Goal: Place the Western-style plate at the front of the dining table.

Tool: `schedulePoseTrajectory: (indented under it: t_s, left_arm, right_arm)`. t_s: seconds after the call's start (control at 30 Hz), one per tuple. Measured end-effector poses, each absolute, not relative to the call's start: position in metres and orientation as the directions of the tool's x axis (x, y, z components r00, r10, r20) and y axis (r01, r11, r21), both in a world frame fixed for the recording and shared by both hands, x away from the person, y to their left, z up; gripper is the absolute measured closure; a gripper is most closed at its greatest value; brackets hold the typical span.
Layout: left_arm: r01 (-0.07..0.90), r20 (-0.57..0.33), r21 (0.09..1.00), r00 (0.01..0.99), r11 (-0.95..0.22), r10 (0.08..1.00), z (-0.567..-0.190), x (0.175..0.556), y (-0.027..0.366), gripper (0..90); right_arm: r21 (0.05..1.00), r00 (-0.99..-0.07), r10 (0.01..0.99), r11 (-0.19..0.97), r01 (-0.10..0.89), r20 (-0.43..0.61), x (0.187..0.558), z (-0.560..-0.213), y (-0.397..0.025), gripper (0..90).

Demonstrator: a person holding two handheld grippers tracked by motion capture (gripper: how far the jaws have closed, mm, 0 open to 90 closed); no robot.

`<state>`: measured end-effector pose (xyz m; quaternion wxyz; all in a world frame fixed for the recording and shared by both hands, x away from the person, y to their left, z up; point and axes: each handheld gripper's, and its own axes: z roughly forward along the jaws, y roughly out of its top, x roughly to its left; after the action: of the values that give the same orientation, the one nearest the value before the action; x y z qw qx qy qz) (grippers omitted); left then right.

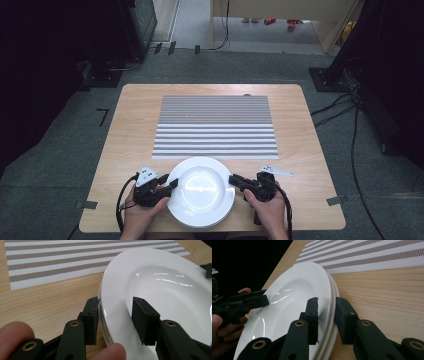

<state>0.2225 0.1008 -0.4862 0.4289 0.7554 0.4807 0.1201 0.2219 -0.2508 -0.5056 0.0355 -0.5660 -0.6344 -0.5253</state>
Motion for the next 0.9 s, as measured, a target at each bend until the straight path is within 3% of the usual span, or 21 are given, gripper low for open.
schedulePoseTrajectory:
  t_s: [0.9]
  left_arm:
    - [0.626,-0.242,0.762,0.510,-0.163,0.825,-0.4870,0.2232,0.1017,58.2]
  right_arm:
    - [0.547,-0.301,0.593,-0.291,0.785,0.747,0.2237,-0.5060,-0.2584,74.4]
